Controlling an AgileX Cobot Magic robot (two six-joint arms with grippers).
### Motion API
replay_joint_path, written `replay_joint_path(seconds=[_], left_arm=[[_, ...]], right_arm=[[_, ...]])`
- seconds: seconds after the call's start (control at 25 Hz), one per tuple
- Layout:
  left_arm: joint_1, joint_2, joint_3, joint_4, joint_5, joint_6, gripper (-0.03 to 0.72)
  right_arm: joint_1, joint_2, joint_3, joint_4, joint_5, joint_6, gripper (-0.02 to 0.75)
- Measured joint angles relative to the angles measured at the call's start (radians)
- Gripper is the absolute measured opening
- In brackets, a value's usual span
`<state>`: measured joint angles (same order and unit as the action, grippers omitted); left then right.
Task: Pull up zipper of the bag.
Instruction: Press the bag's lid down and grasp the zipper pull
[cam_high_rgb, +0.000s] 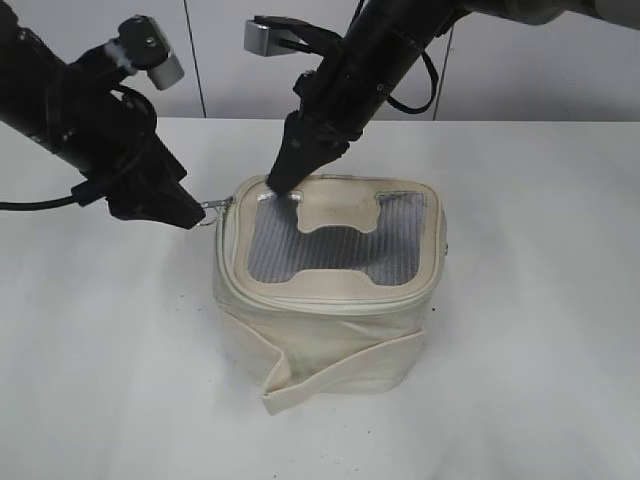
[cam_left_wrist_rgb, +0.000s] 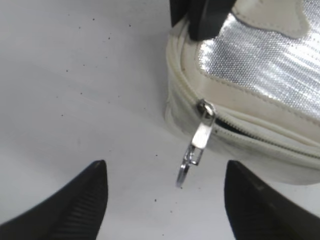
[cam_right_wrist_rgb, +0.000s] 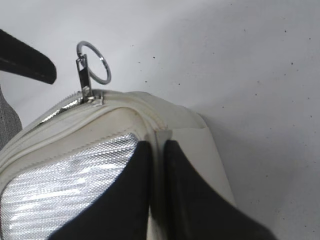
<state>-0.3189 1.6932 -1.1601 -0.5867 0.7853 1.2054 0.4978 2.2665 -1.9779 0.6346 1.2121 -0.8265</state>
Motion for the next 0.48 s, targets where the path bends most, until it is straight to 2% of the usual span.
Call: replay_joint_path(seconds=[0.28, 0.48], left_arm=[[-0.046, 0.001, 0.0, 0.043, -0.113, 0.002, 0.564], [-0.063, 0.035, -0.001, 0.067, -0.12, 0.002, 0.564]], right_arm=[[0.0, 0.0, 0.0, -0.002, 0.0, 0.001, 0.052], [0.0, -0.001, 0.0, -0.003, 0.0, 0.001, 0.052]])
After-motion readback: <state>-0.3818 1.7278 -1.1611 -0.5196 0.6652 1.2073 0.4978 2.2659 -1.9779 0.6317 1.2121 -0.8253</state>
